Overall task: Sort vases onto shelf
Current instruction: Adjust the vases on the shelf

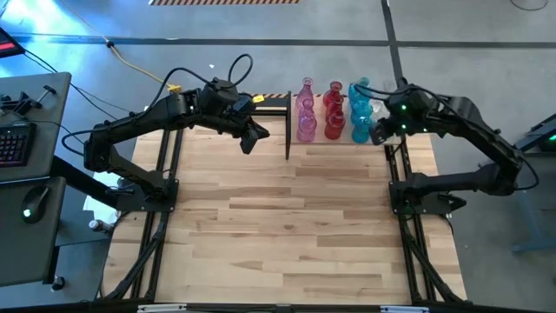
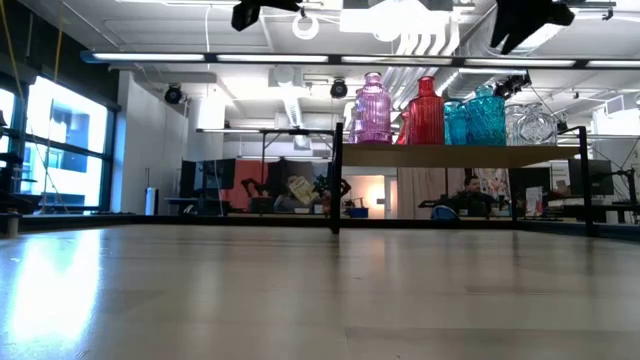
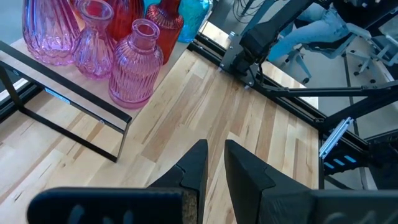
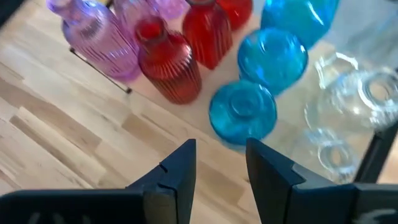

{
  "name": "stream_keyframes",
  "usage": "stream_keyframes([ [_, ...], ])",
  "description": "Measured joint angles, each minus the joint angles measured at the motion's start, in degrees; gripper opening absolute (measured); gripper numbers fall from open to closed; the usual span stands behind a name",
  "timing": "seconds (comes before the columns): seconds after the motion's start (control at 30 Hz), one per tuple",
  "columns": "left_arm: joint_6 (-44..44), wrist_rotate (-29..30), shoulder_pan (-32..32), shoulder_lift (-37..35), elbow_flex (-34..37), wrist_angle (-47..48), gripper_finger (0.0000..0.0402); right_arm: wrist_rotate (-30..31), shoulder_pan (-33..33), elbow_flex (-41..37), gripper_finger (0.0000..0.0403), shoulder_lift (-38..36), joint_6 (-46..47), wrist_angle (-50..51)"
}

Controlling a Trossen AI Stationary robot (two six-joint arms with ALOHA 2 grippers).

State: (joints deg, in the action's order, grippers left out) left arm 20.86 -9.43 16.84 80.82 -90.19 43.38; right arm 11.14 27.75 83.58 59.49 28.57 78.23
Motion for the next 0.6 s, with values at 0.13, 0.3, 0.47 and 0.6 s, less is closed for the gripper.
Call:
stream_keyframes([
  [0.13,0.0,0.0,0.0,0.0,0.0,0.0,0.0045,0.0,0.0,-0.1,0.0117,-0.4,1.5,3.6],
  [0.3,0.0,0.0,0.0,0.0,0.0,0.0,0.0045,-0.2,0.0,-1.2,0.0117,-0.5,2.6,4.5],
  [0.47,0.0,0.0,0.0,0.0,0.0,0.0,0.0045,0.5,0.0,-6.7,0.0117,-1.2,3.1,3.1],
  [0.6,0.0,0.0,0.0,0.0,0.0,0.0,0.0045,0.4,0.0,-11.0,0.0117,-1.1,3.0,0.1],
])
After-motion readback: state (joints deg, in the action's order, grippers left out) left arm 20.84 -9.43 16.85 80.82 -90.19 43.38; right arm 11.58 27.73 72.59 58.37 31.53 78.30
